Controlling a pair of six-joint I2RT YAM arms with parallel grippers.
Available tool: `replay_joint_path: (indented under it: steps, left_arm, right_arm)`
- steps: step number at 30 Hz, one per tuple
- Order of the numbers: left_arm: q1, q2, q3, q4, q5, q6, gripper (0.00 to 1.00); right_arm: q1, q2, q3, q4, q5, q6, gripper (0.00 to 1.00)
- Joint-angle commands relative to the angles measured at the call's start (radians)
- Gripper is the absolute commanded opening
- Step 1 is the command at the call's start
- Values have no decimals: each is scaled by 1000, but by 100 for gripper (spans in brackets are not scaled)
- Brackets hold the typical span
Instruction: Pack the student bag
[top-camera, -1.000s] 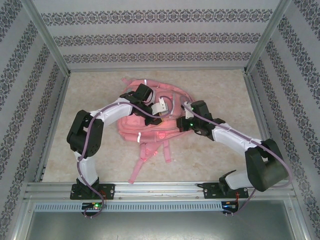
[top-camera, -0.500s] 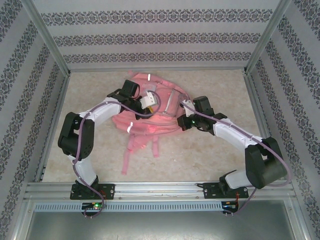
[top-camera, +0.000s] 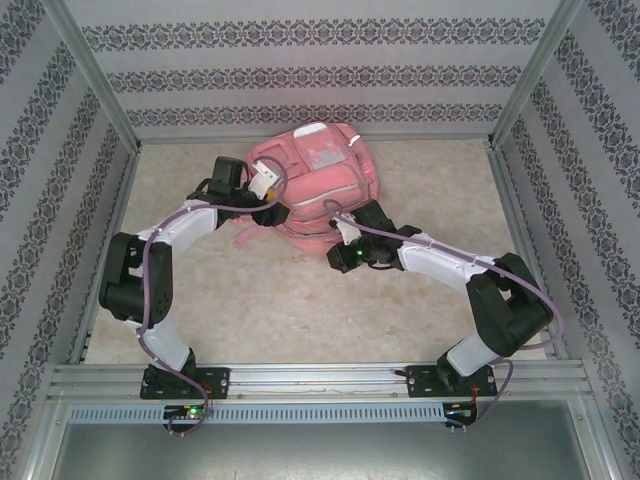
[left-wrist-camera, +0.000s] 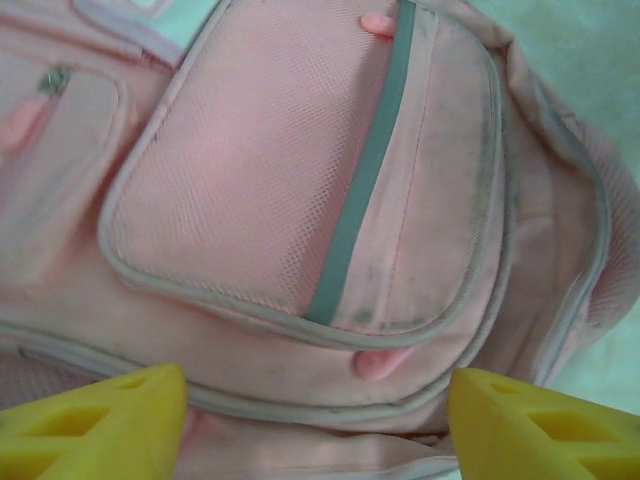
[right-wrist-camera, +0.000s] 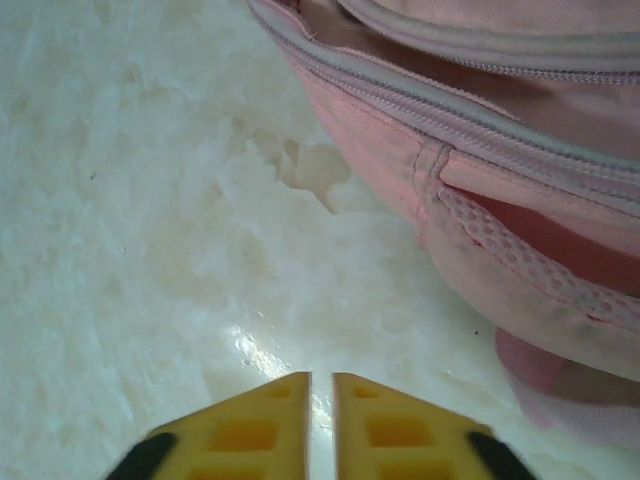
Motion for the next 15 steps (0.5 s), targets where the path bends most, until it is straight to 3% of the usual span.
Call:
replay_joint_path:
  steps: [1, 5, 9, 15]
  left_arm:
    - [-3, -8, -13, 85, 0, -416, 74]
    - [-6, 63, 78, -22, -43, -751, 72]
    - [-19, 180, 211, -218, -47, -998, 68]
    - [-75, 235, 263, -259, -119, -1111, 65]
  right_arm:
    - [-10, 20, 52, 18, -16, 72, 25]
    - [-8, 49, 91, 102, -20, 217, 34]
    - [-14, 48, 94, 155, 37, 281, 34]
    - [-12, 33, 89, 143, 27, 264, 34]
